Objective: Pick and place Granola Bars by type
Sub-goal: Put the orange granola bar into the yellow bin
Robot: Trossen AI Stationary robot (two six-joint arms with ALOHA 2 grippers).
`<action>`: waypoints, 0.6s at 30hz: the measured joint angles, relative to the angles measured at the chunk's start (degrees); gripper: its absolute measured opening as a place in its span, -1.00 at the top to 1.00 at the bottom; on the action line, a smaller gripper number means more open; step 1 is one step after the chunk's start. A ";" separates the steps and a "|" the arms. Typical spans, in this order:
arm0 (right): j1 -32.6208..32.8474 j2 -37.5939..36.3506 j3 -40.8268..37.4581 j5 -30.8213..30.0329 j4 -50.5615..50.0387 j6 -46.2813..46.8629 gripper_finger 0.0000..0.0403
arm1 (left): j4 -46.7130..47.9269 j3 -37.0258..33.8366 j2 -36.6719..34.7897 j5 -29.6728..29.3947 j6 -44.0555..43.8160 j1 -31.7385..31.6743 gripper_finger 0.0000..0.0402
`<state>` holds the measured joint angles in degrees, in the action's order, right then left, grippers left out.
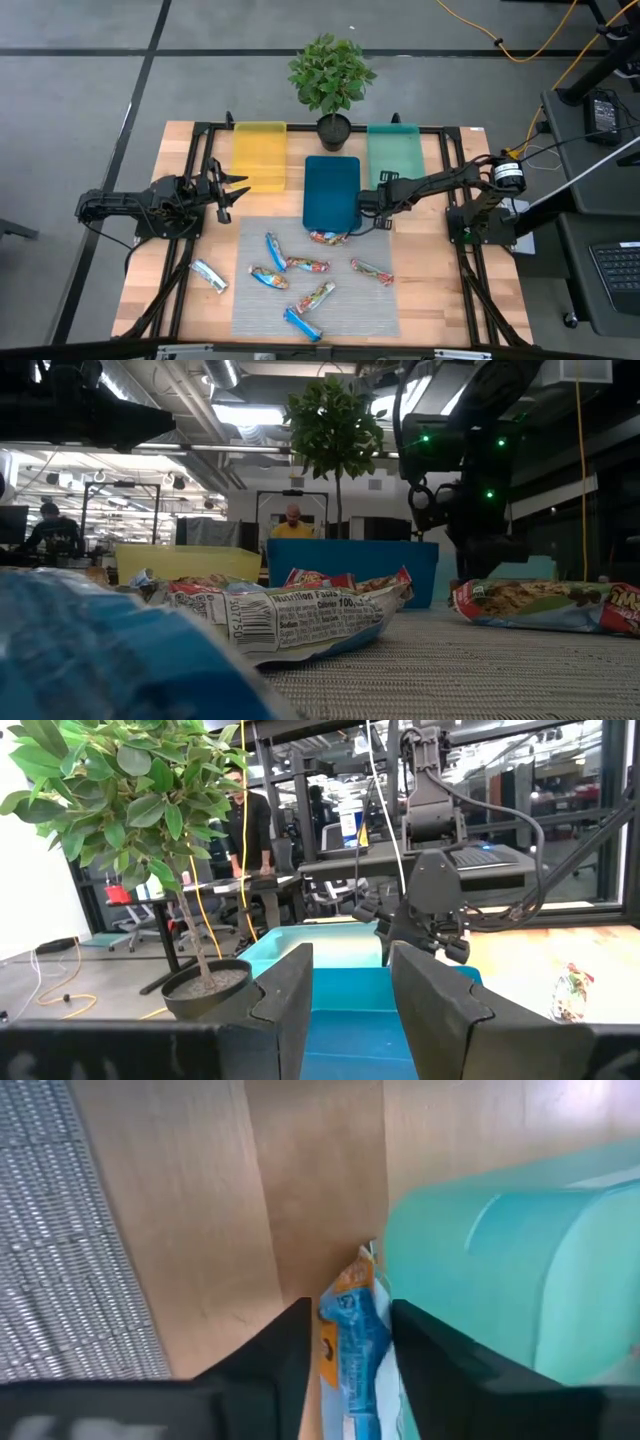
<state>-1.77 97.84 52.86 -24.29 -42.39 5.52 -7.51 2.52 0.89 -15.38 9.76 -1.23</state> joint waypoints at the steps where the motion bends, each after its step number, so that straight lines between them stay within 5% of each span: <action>1: -0.01 0.00 0.00 0.15 0.00 0.00 0.38 | 0.00 0.00 0.00 0.00 0.00 0.00 0.35; 11: 0.01 0.00 0.02 0.39 0.59 0.22 0.95 | 0.00 0.00 0.01 0.00 0.00 0.00 0.35; 18: 2.25 0.02 1.31 0.96 0.32 2.22 0.97 | 0.00 0.00 0.00 0.00 0.00 0.00 0.35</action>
<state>0.48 97.86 54.17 -23.33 -42.07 7.74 -7.51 2.52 0.89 -15.38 9.76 -1.23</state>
